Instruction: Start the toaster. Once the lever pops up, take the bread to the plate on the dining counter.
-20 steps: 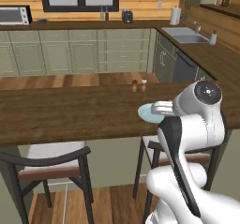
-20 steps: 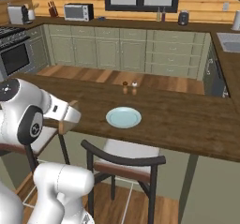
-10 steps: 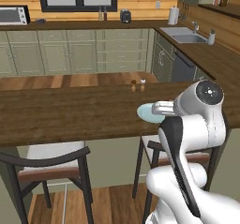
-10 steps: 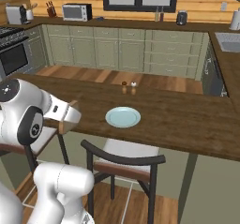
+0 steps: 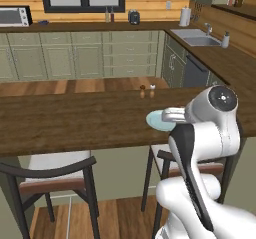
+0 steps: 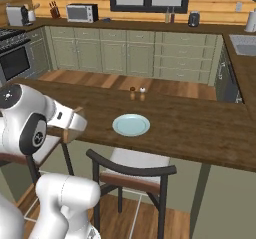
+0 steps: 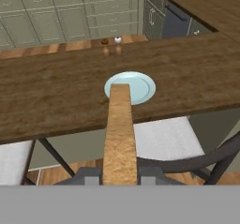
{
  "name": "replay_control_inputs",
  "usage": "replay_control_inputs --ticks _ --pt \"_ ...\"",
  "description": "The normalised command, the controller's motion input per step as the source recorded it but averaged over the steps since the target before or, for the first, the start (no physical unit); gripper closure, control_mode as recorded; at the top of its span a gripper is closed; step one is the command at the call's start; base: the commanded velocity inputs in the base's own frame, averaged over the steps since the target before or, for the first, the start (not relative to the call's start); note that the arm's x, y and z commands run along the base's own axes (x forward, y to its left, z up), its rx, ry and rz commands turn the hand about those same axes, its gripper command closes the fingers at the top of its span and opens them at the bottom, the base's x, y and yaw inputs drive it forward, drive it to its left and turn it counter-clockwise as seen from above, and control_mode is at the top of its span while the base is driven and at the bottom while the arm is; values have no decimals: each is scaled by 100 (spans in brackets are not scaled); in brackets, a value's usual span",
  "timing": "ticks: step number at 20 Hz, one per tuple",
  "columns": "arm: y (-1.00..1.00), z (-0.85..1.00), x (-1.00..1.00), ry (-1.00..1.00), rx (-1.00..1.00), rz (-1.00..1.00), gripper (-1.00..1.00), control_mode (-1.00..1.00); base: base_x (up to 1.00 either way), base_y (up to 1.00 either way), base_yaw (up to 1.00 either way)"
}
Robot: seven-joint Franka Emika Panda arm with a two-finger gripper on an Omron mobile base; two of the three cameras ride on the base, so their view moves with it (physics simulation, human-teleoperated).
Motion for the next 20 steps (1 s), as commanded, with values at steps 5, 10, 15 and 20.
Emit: replay_control_inputs --ticks 5,10,15,20 --pt "-8 -1 83 0 0 9 100 -100 0 0 0" --pt "-58 -2 96 0 12 16 100 -100 0 0 0" --pt "-99 -1 100 11 31 17 100 -100 0 0 0" --pt "-74 -11 100 30 34 13 100 -100 0 0 0"
